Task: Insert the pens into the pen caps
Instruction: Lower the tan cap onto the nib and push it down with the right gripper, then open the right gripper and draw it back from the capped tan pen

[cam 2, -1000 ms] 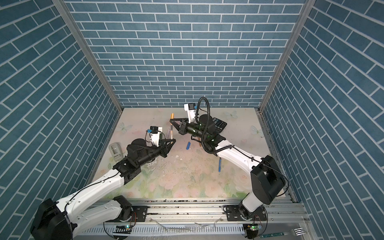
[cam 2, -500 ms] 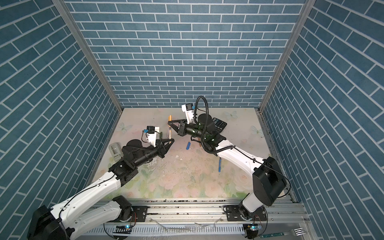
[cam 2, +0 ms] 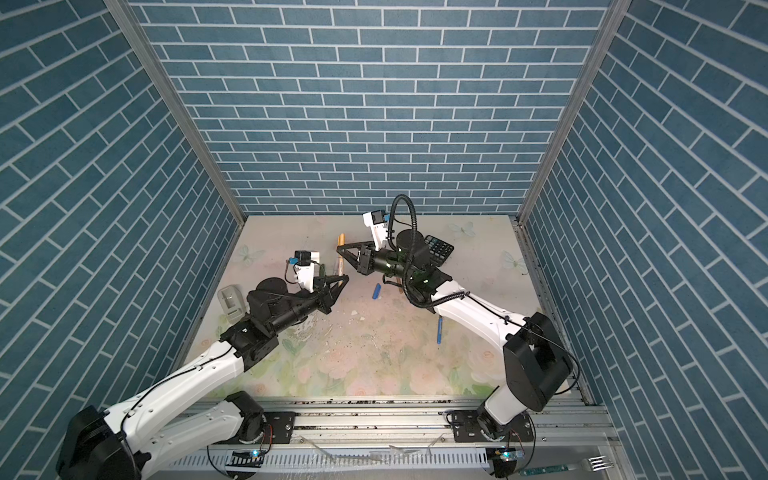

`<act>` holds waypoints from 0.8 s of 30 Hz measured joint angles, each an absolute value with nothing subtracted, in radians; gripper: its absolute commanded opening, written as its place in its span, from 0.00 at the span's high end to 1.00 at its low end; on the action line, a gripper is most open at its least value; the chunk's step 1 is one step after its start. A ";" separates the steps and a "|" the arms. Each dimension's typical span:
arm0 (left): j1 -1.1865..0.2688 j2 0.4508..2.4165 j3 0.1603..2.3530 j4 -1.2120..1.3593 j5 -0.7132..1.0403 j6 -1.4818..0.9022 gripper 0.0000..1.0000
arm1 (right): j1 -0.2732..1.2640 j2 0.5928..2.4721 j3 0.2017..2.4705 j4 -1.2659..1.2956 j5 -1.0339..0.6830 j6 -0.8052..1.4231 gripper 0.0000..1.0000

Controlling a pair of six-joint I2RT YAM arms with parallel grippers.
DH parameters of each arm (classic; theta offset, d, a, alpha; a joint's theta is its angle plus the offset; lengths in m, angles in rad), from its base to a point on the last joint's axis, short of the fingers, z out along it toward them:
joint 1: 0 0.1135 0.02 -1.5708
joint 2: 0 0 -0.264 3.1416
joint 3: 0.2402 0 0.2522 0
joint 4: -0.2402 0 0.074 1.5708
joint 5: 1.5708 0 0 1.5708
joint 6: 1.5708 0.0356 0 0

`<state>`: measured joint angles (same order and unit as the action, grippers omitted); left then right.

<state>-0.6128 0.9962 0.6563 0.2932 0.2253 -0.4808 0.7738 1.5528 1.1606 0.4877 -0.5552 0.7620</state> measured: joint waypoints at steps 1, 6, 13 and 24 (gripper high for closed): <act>-0.609 1.008 0.673 0.304 0.212 -0.476 1.00 | 0.776 1.553 1.156 0.485 -0.567 0.763 0.75; -0.593 1.026 0.715 0.329 0.183 -0.451 1.00 | 0.789 1.548 1.137 0.475 -0.595 0.770 0.67; -0.586 1.036 0.717 0.336 0.218 -0.413 1.00 | 0.787 1.509 1.129 0.419 -0.583 0.762 0.65; -0.575 1.057 0.690 0.377 0.217 -0.330 1.00 | 0.761 1.352 1.168 0.199 -0.502 0.672 0.67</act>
